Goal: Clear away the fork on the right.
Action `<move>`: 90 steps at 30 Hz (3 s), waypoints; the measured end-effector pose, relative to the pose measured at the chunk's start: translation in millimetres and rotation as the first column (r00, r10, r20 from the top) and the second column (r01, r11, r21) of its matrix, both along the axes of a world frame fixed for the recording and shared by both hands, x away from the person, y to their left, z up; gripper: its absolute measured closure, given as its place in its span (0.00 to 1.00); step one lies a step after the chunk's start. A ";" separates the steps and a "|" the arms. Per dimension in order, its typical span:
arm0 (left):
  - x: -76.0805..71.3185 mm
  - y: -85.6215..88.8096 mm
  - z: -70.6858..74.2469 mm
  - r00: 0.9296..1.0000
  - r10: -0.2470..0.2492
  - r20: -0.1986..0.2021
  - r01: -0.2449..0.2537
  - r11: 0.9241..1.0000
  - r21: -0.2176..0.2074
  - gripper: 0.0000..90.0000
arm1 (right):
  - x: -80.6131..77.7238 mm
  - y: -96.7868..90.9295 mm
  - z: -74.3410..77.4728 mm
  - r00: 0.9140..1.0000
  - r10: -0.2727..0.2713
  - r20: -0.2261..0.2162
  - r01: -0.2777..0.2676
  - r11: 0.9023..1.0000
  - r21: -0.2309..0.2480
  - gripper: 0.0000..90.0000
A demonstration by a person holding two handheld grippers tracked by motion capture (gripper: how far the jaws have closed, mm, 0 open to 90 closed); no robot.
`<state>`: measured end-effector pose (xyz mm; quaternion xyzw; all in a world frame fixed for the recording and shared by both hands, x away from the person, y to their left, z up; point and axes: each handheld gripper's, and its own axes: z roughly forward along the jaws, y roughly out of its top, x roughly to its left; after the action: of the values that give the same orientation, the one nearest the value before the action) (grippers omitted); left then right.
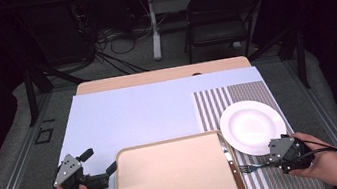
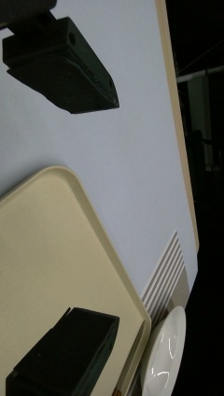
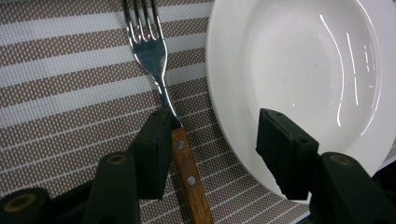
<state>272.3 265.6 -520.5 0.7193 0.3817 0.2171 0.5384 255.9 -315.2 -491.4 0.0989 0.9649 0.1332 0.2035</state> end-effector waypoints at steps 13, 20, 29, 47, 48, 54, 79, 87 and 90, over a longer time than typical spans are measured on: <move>0.1 -0.3 -0.3 1.000 0.001 -0.003 -0.001 1.000 0.001 0.00 | -4.9 3.3 -5.7 0.998 0.049 -0.040 -0.052 0.995 -0.086 0.62; 0.5 -0.5 -0.4 1.000 0.000 -0.004 0.000 1.000 0.005 0.00 | -6.5 2.3 -6.3 0.998 0.012 -0.063 -0.020 0.992 -0.127 0.65; 0.6 0.2 -0.4 1.000 0.000 -0.012 0.000 1.000 0.008 0.01 | -3.3 1.2 -12.6 0.995 -0.011 -0.097 -0.006 0.984 -0.179 0.73; 0.7 0.2 -0.5 1.000 0.002 -0.009 -0.002 1.000 0.004 0.00 | 4.4 -0.4 -27.4 0.991 -0.025 -0.130 -0.001 0.981 -0.196 0.75; 0.6 0.2 -0.5 1.000 0.002 -0.010 -0.002 1.000 0.004 0.00 | 4.4 -0.2 -27.8 0.992 -0.027 -0.125 0.002 0.980 -0.200 0.75; 0.7 0.6 -0.7 1.000 0.005 -0.005 -0.005 1.000 0.002 0.00 | 7.5 0.2 -28.6 0.989 -0.022 -0.143 -0.008 0.979 -0.205 0.76; 0.7 0.9 -0.8 1.000 0.005 -0.005 -0.005 1.000 0.003 0.00 | 11.5 2.9 -32.8 0.981 -0.001 -0.192 -0.042 0.974 -0.222 0.84; 0.9 1.0 -0.9 1.000 0.006 -0.004 -0.006 1.000 0.002 0.01 | 10.8 1.8 -32.1 0.982 -0.013 -0.188 -0.030 0.975 -0.221 0.85; 0.7 1.0 -0.8 1.000 0.006 -0.004 -0.006 1.000 0.003 0.00 | 10.8 1.4 -32.3 0.980 -0.017 -0.200 -0.026 0.977 -0.211 0.86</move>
<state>272.9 266.6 -521.3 0.7192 0.3847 0.2178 0.5360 266.7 -313.8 -523.8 0.0874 0.9894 0.0190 0.1140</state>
